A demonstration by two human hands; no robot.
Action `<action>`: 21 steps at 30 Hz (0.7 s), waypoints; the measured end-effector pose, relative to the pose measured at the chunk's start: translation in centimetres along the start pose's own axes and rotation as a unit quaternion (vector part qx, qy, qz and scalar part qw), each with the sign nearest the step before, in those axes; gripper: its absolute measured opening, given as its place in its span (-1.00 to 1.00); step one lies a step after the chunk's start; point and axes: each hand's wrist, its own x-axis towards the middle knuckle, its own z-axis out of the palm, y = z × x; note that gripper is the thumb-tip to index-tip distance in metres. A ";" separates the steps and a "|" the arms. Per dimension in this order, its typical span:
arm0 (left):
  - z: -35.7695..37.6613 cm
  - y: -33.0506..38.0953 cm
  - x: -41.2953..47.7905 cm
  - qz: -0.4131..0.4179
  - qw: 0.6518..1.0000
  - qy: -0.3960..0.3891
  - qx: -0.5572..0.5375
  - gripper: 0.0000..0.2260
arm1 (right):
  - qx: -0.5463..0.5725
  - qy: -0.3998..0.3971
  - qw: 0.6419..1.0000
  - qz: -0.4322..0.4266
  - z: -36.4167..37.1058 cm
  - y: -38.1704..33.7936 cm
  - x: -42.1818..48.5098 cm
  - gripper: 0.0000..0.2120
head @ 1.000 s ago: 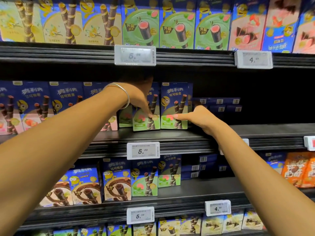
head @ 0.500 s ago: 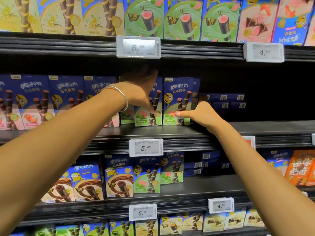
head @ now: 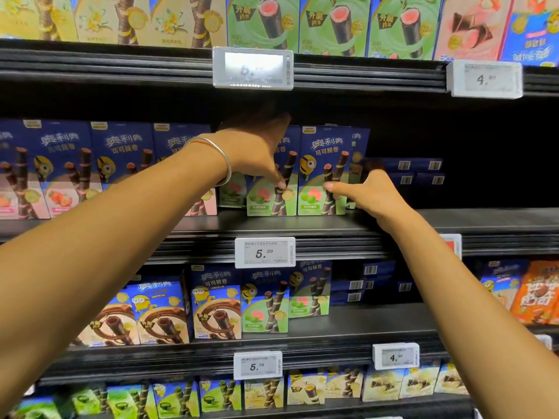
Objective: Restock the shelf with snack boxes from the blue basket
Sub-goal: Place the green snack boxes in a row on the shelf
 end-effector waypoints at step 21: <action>0.2 -0.2 -0.9 0.035 0.999 0.024 -0.034 0.07 | -0.077 -0.048 0.996 -0.011 0.2 0.0 0.2 -0.35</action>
